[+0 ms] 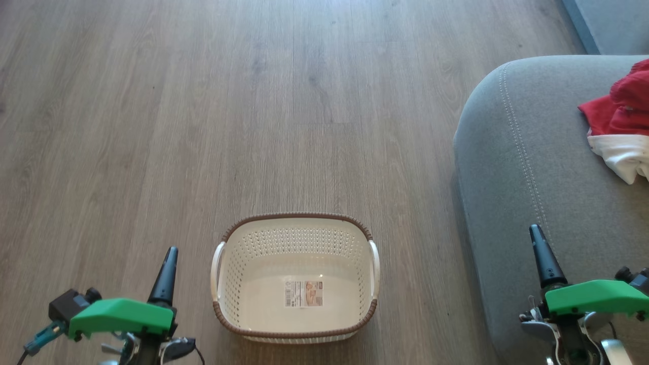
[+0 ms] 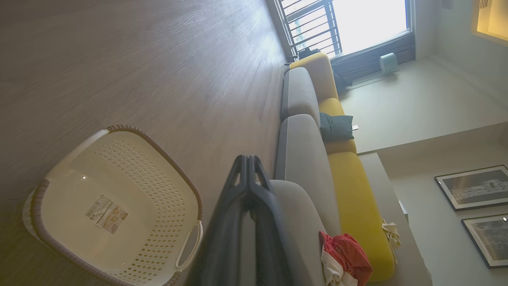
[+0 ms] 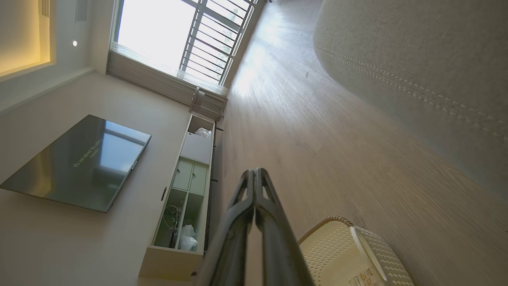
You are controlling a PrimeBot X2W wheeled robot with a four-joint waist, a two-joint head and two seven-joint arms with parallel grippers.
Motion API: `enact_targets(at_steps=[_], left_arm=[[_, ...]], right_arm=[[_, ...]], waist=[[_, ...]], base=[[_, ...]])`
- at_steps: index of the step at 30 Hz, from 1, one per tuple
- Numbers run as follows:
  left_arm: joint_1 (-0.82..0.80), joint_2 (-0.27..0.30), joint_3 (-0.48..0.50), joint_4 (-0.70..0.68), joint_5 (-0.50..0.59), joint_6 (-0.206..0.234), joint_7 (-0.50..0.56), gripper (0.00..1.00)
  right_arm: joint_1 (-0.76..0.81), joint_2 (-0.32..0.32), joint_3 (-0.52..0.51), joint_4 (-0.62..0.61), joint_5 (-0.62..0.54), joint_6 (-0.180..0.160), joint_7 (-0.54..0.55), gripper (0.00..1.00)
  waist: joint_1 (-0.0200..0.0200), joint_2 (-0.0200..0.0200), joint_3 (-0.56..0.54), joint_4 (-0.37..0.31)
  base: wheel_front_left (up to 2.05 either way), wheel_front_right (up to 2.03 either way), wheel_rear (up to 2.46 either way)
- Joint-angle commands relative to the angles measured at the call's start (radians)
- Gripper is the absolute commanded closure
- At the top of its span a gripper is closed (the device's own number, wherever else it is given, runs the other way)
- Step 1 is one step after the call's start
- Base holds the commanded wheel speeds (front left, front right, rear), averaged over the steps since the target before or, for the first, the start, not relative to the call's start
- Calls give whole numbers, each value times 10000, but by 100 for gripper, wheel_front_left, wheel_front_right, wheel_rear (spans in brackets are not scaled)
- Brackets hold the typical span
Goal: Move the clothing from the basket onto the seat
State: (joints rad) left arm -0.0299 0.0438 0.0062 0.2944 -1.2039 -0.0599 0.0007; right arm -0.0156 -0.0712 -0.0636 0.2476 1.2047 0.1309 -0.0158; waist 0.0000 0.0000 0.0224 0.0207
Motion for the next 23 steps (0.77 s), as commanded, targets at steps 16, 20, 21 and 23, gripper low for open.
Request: enact_targets(at_steps=[16, 20, 21, 23], left_arm=[[-666, 61, 682, -426, -1877, -374, 543, 100], [-695, 62, 783, -442, -2418, -458, 690, 100], [-701, 63, 802, -445, -2523, -474, 719, 100], [-707, 63, 823, -448, -2632, -491, 749, 100]], right_arm=[[-725, 5, -81, -175, 1971, -1, 517, 100], [-769, 17, -133, -141, 2533, -1, 668, 100], [-778, 20, -143, -135, 2642, -2, 697, 100], [-787, 22, -154, -128, 2754, -2, 727, 100]], waist=[[0, 0, -86, -93], [0, 0, -113, -121], [0, 0, -118, -127], [0, 0, -123, -133]], base=[[0, 0, 0], [0, 0, 0], [0, 0, 0], [0, 0, 0]])
